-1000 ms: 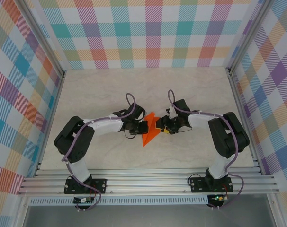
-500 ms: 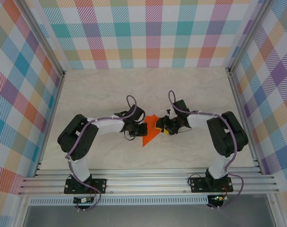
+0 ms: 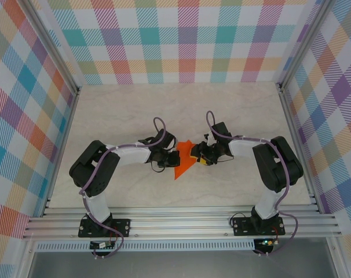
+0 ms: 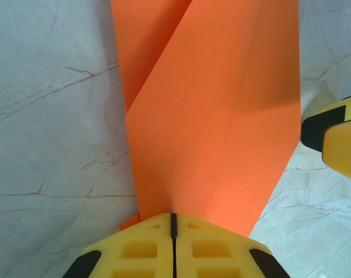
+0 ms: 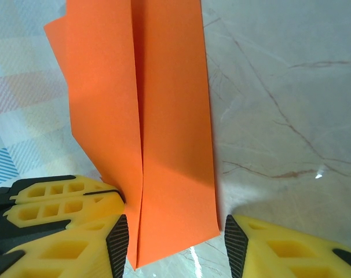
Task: Fold a paper plane with a square sheet of paper (pick it up from the middle)
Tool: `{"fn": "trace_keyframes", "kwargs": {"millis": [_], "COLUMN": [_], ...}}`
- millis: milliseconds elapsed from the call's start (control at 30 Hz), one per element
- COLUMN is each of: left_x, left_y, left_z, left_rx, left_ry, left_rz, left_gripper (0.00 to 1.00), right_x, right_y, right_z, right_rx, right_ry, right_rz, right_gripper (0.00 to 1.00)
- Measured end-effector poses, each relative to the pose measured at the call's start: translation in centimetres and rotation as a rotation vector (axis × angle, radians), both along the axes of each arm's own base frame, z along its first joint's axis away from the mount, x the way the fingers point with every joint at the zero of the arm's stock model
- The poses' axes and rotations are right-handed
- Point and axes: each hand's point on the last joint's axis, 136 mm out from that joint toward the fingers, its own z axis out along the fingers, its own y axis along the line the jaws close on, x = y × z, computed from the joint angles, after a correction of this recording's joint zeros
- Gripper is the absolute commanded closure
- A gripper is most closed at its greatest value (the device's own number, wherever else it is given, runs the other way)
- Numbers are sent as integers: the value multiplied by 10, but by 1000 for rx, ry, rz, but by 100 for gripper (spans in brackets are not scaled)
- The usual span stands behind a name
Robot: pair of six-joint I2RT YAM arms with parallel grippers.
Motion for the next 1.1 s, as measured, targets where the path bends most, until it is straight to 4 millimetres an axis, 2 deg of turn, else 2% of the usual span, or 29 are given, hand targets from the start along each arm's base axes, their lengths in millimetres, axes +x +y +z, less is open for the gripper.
{"fn": "trace_keyframes", "kwargs": {"millis": [333,933,1100], "left_x": [0,1,1], "left_y": [-2,0,1], "left_z": [0,0,1], "left_rx": [-35,-133,-168], "left_ry": [11,51,70], "left_rz": [14,52,63], "left_gripper": [93,93,93], "right_x": [0,0,0], "right_y": [1,22,29], "right_z": [0,5,10], "right_rx": [3,59,83], "right_ry": [4,-30,-49], "right_rz": [-6,40,53], "right_gripper": [52,50,55]}}
